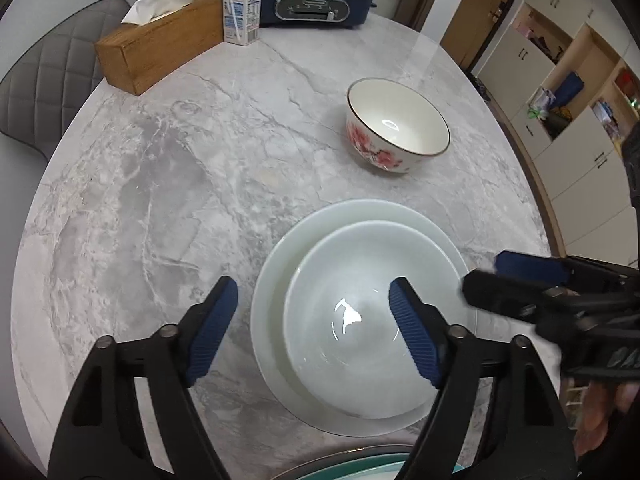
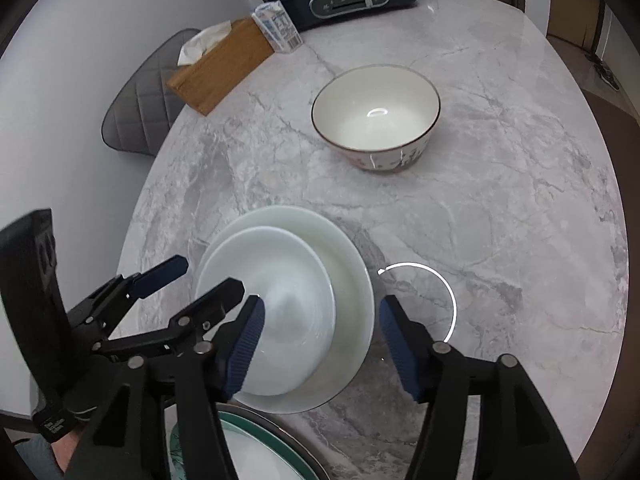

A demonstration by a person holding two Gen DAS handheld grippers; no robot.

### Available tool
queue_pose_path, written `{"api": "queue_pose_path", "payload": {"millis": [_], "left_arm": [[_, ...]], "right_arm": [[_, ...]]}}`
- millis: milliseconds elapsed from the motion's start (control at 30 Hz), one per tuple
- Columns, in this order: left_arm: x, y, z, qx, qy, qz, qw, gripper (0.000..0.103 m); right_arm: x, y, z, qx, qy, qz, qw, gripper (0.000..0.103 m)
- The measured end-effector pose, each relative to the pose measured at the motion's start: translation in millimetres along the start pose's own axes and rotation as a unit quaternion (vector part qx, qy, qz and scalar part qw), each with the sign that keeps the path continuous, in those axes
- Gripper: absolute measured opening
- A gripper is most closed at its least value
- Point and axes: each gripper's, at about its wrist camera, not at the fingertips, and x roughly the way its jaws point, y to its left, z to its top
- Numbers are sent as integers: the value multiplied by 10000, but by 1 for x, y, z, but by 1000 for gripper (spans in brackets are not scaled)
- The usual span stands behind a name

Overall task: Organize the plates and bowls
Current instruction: 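Open both grippers and lift away from the nested bowls, then move both grippers to the brown-rimmed floral bowl and close on its rim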

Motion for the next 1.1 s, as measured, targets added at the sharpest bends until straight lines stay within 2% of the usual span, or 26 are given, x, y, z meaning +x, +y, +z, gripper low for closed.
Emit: {"api": "queue_pose_path", "payload": {"millis": [67,200,267,300,367,400,500,533,567,633,700,767,833,900,1000,1100], "left_arm": [[-2,9,2,-115,34,87,9999,78],[-20,32,8,-545,-100,135,9984,78],[-30,40,13,-624,-197,106,9978,78],[-36,43,16,-690,-245,169,9972,78],[-47,48,22,-839,-411,409,9948,78],[-51,50,27,-907,-469,400,9940,78],[-56,55,40,-1009,-660,72,9927,78],[-56,56,45,-1022,-716,-156,9921,78],[-54,55,50,-1001,-718,-301,9919,78],[-45,48,60,-790,-574,-288,9948,78],[-40,38,67,-522,-517,-227,9970,78],[-39,30,77,-378,-486,-121,9980,78],[-38,25,90,-459,-484,-147,9977,78],[-36,21,104,-448,-444,-209,9978,78],[-22,5,130,-51,-450,366,9983,78],[6,-11,151,312,-222,510,9980,78]], "right_arm": [[-14,-7,5,133,-191,138,9996,76],[-40,-25,13,604,-543,760,9938,103],[-50,-36,17,1004,-777,566,9903,103],[-52,-43,18,1225,-704,601,9881,103],[-49,-55,21,1402,-425,954,9846,103],[-48,-61,22,1488,-418,1021,9827,103],[-52,-72,24,1525,-837,1041,9792,103],[-55,-74,25,1499,-986,1020,9785,103],[-58,-75,28,1460,-1177,980,9774,103],[-66,-75,35,1339,-1518,852,9756,103],[-69,-72,45,1051,-1572,621,9800,103],[-71,-66,57,647,-1573,163,9853,103],[-65,-66,69,510,-1414,-284,9882,103],[-54,-71,79,633,-1090,-518,9907,103],[-36,-81,90,836,-651,-507,9931,103],[-24,-83,101,708,-590,-724,9931,103]]}}
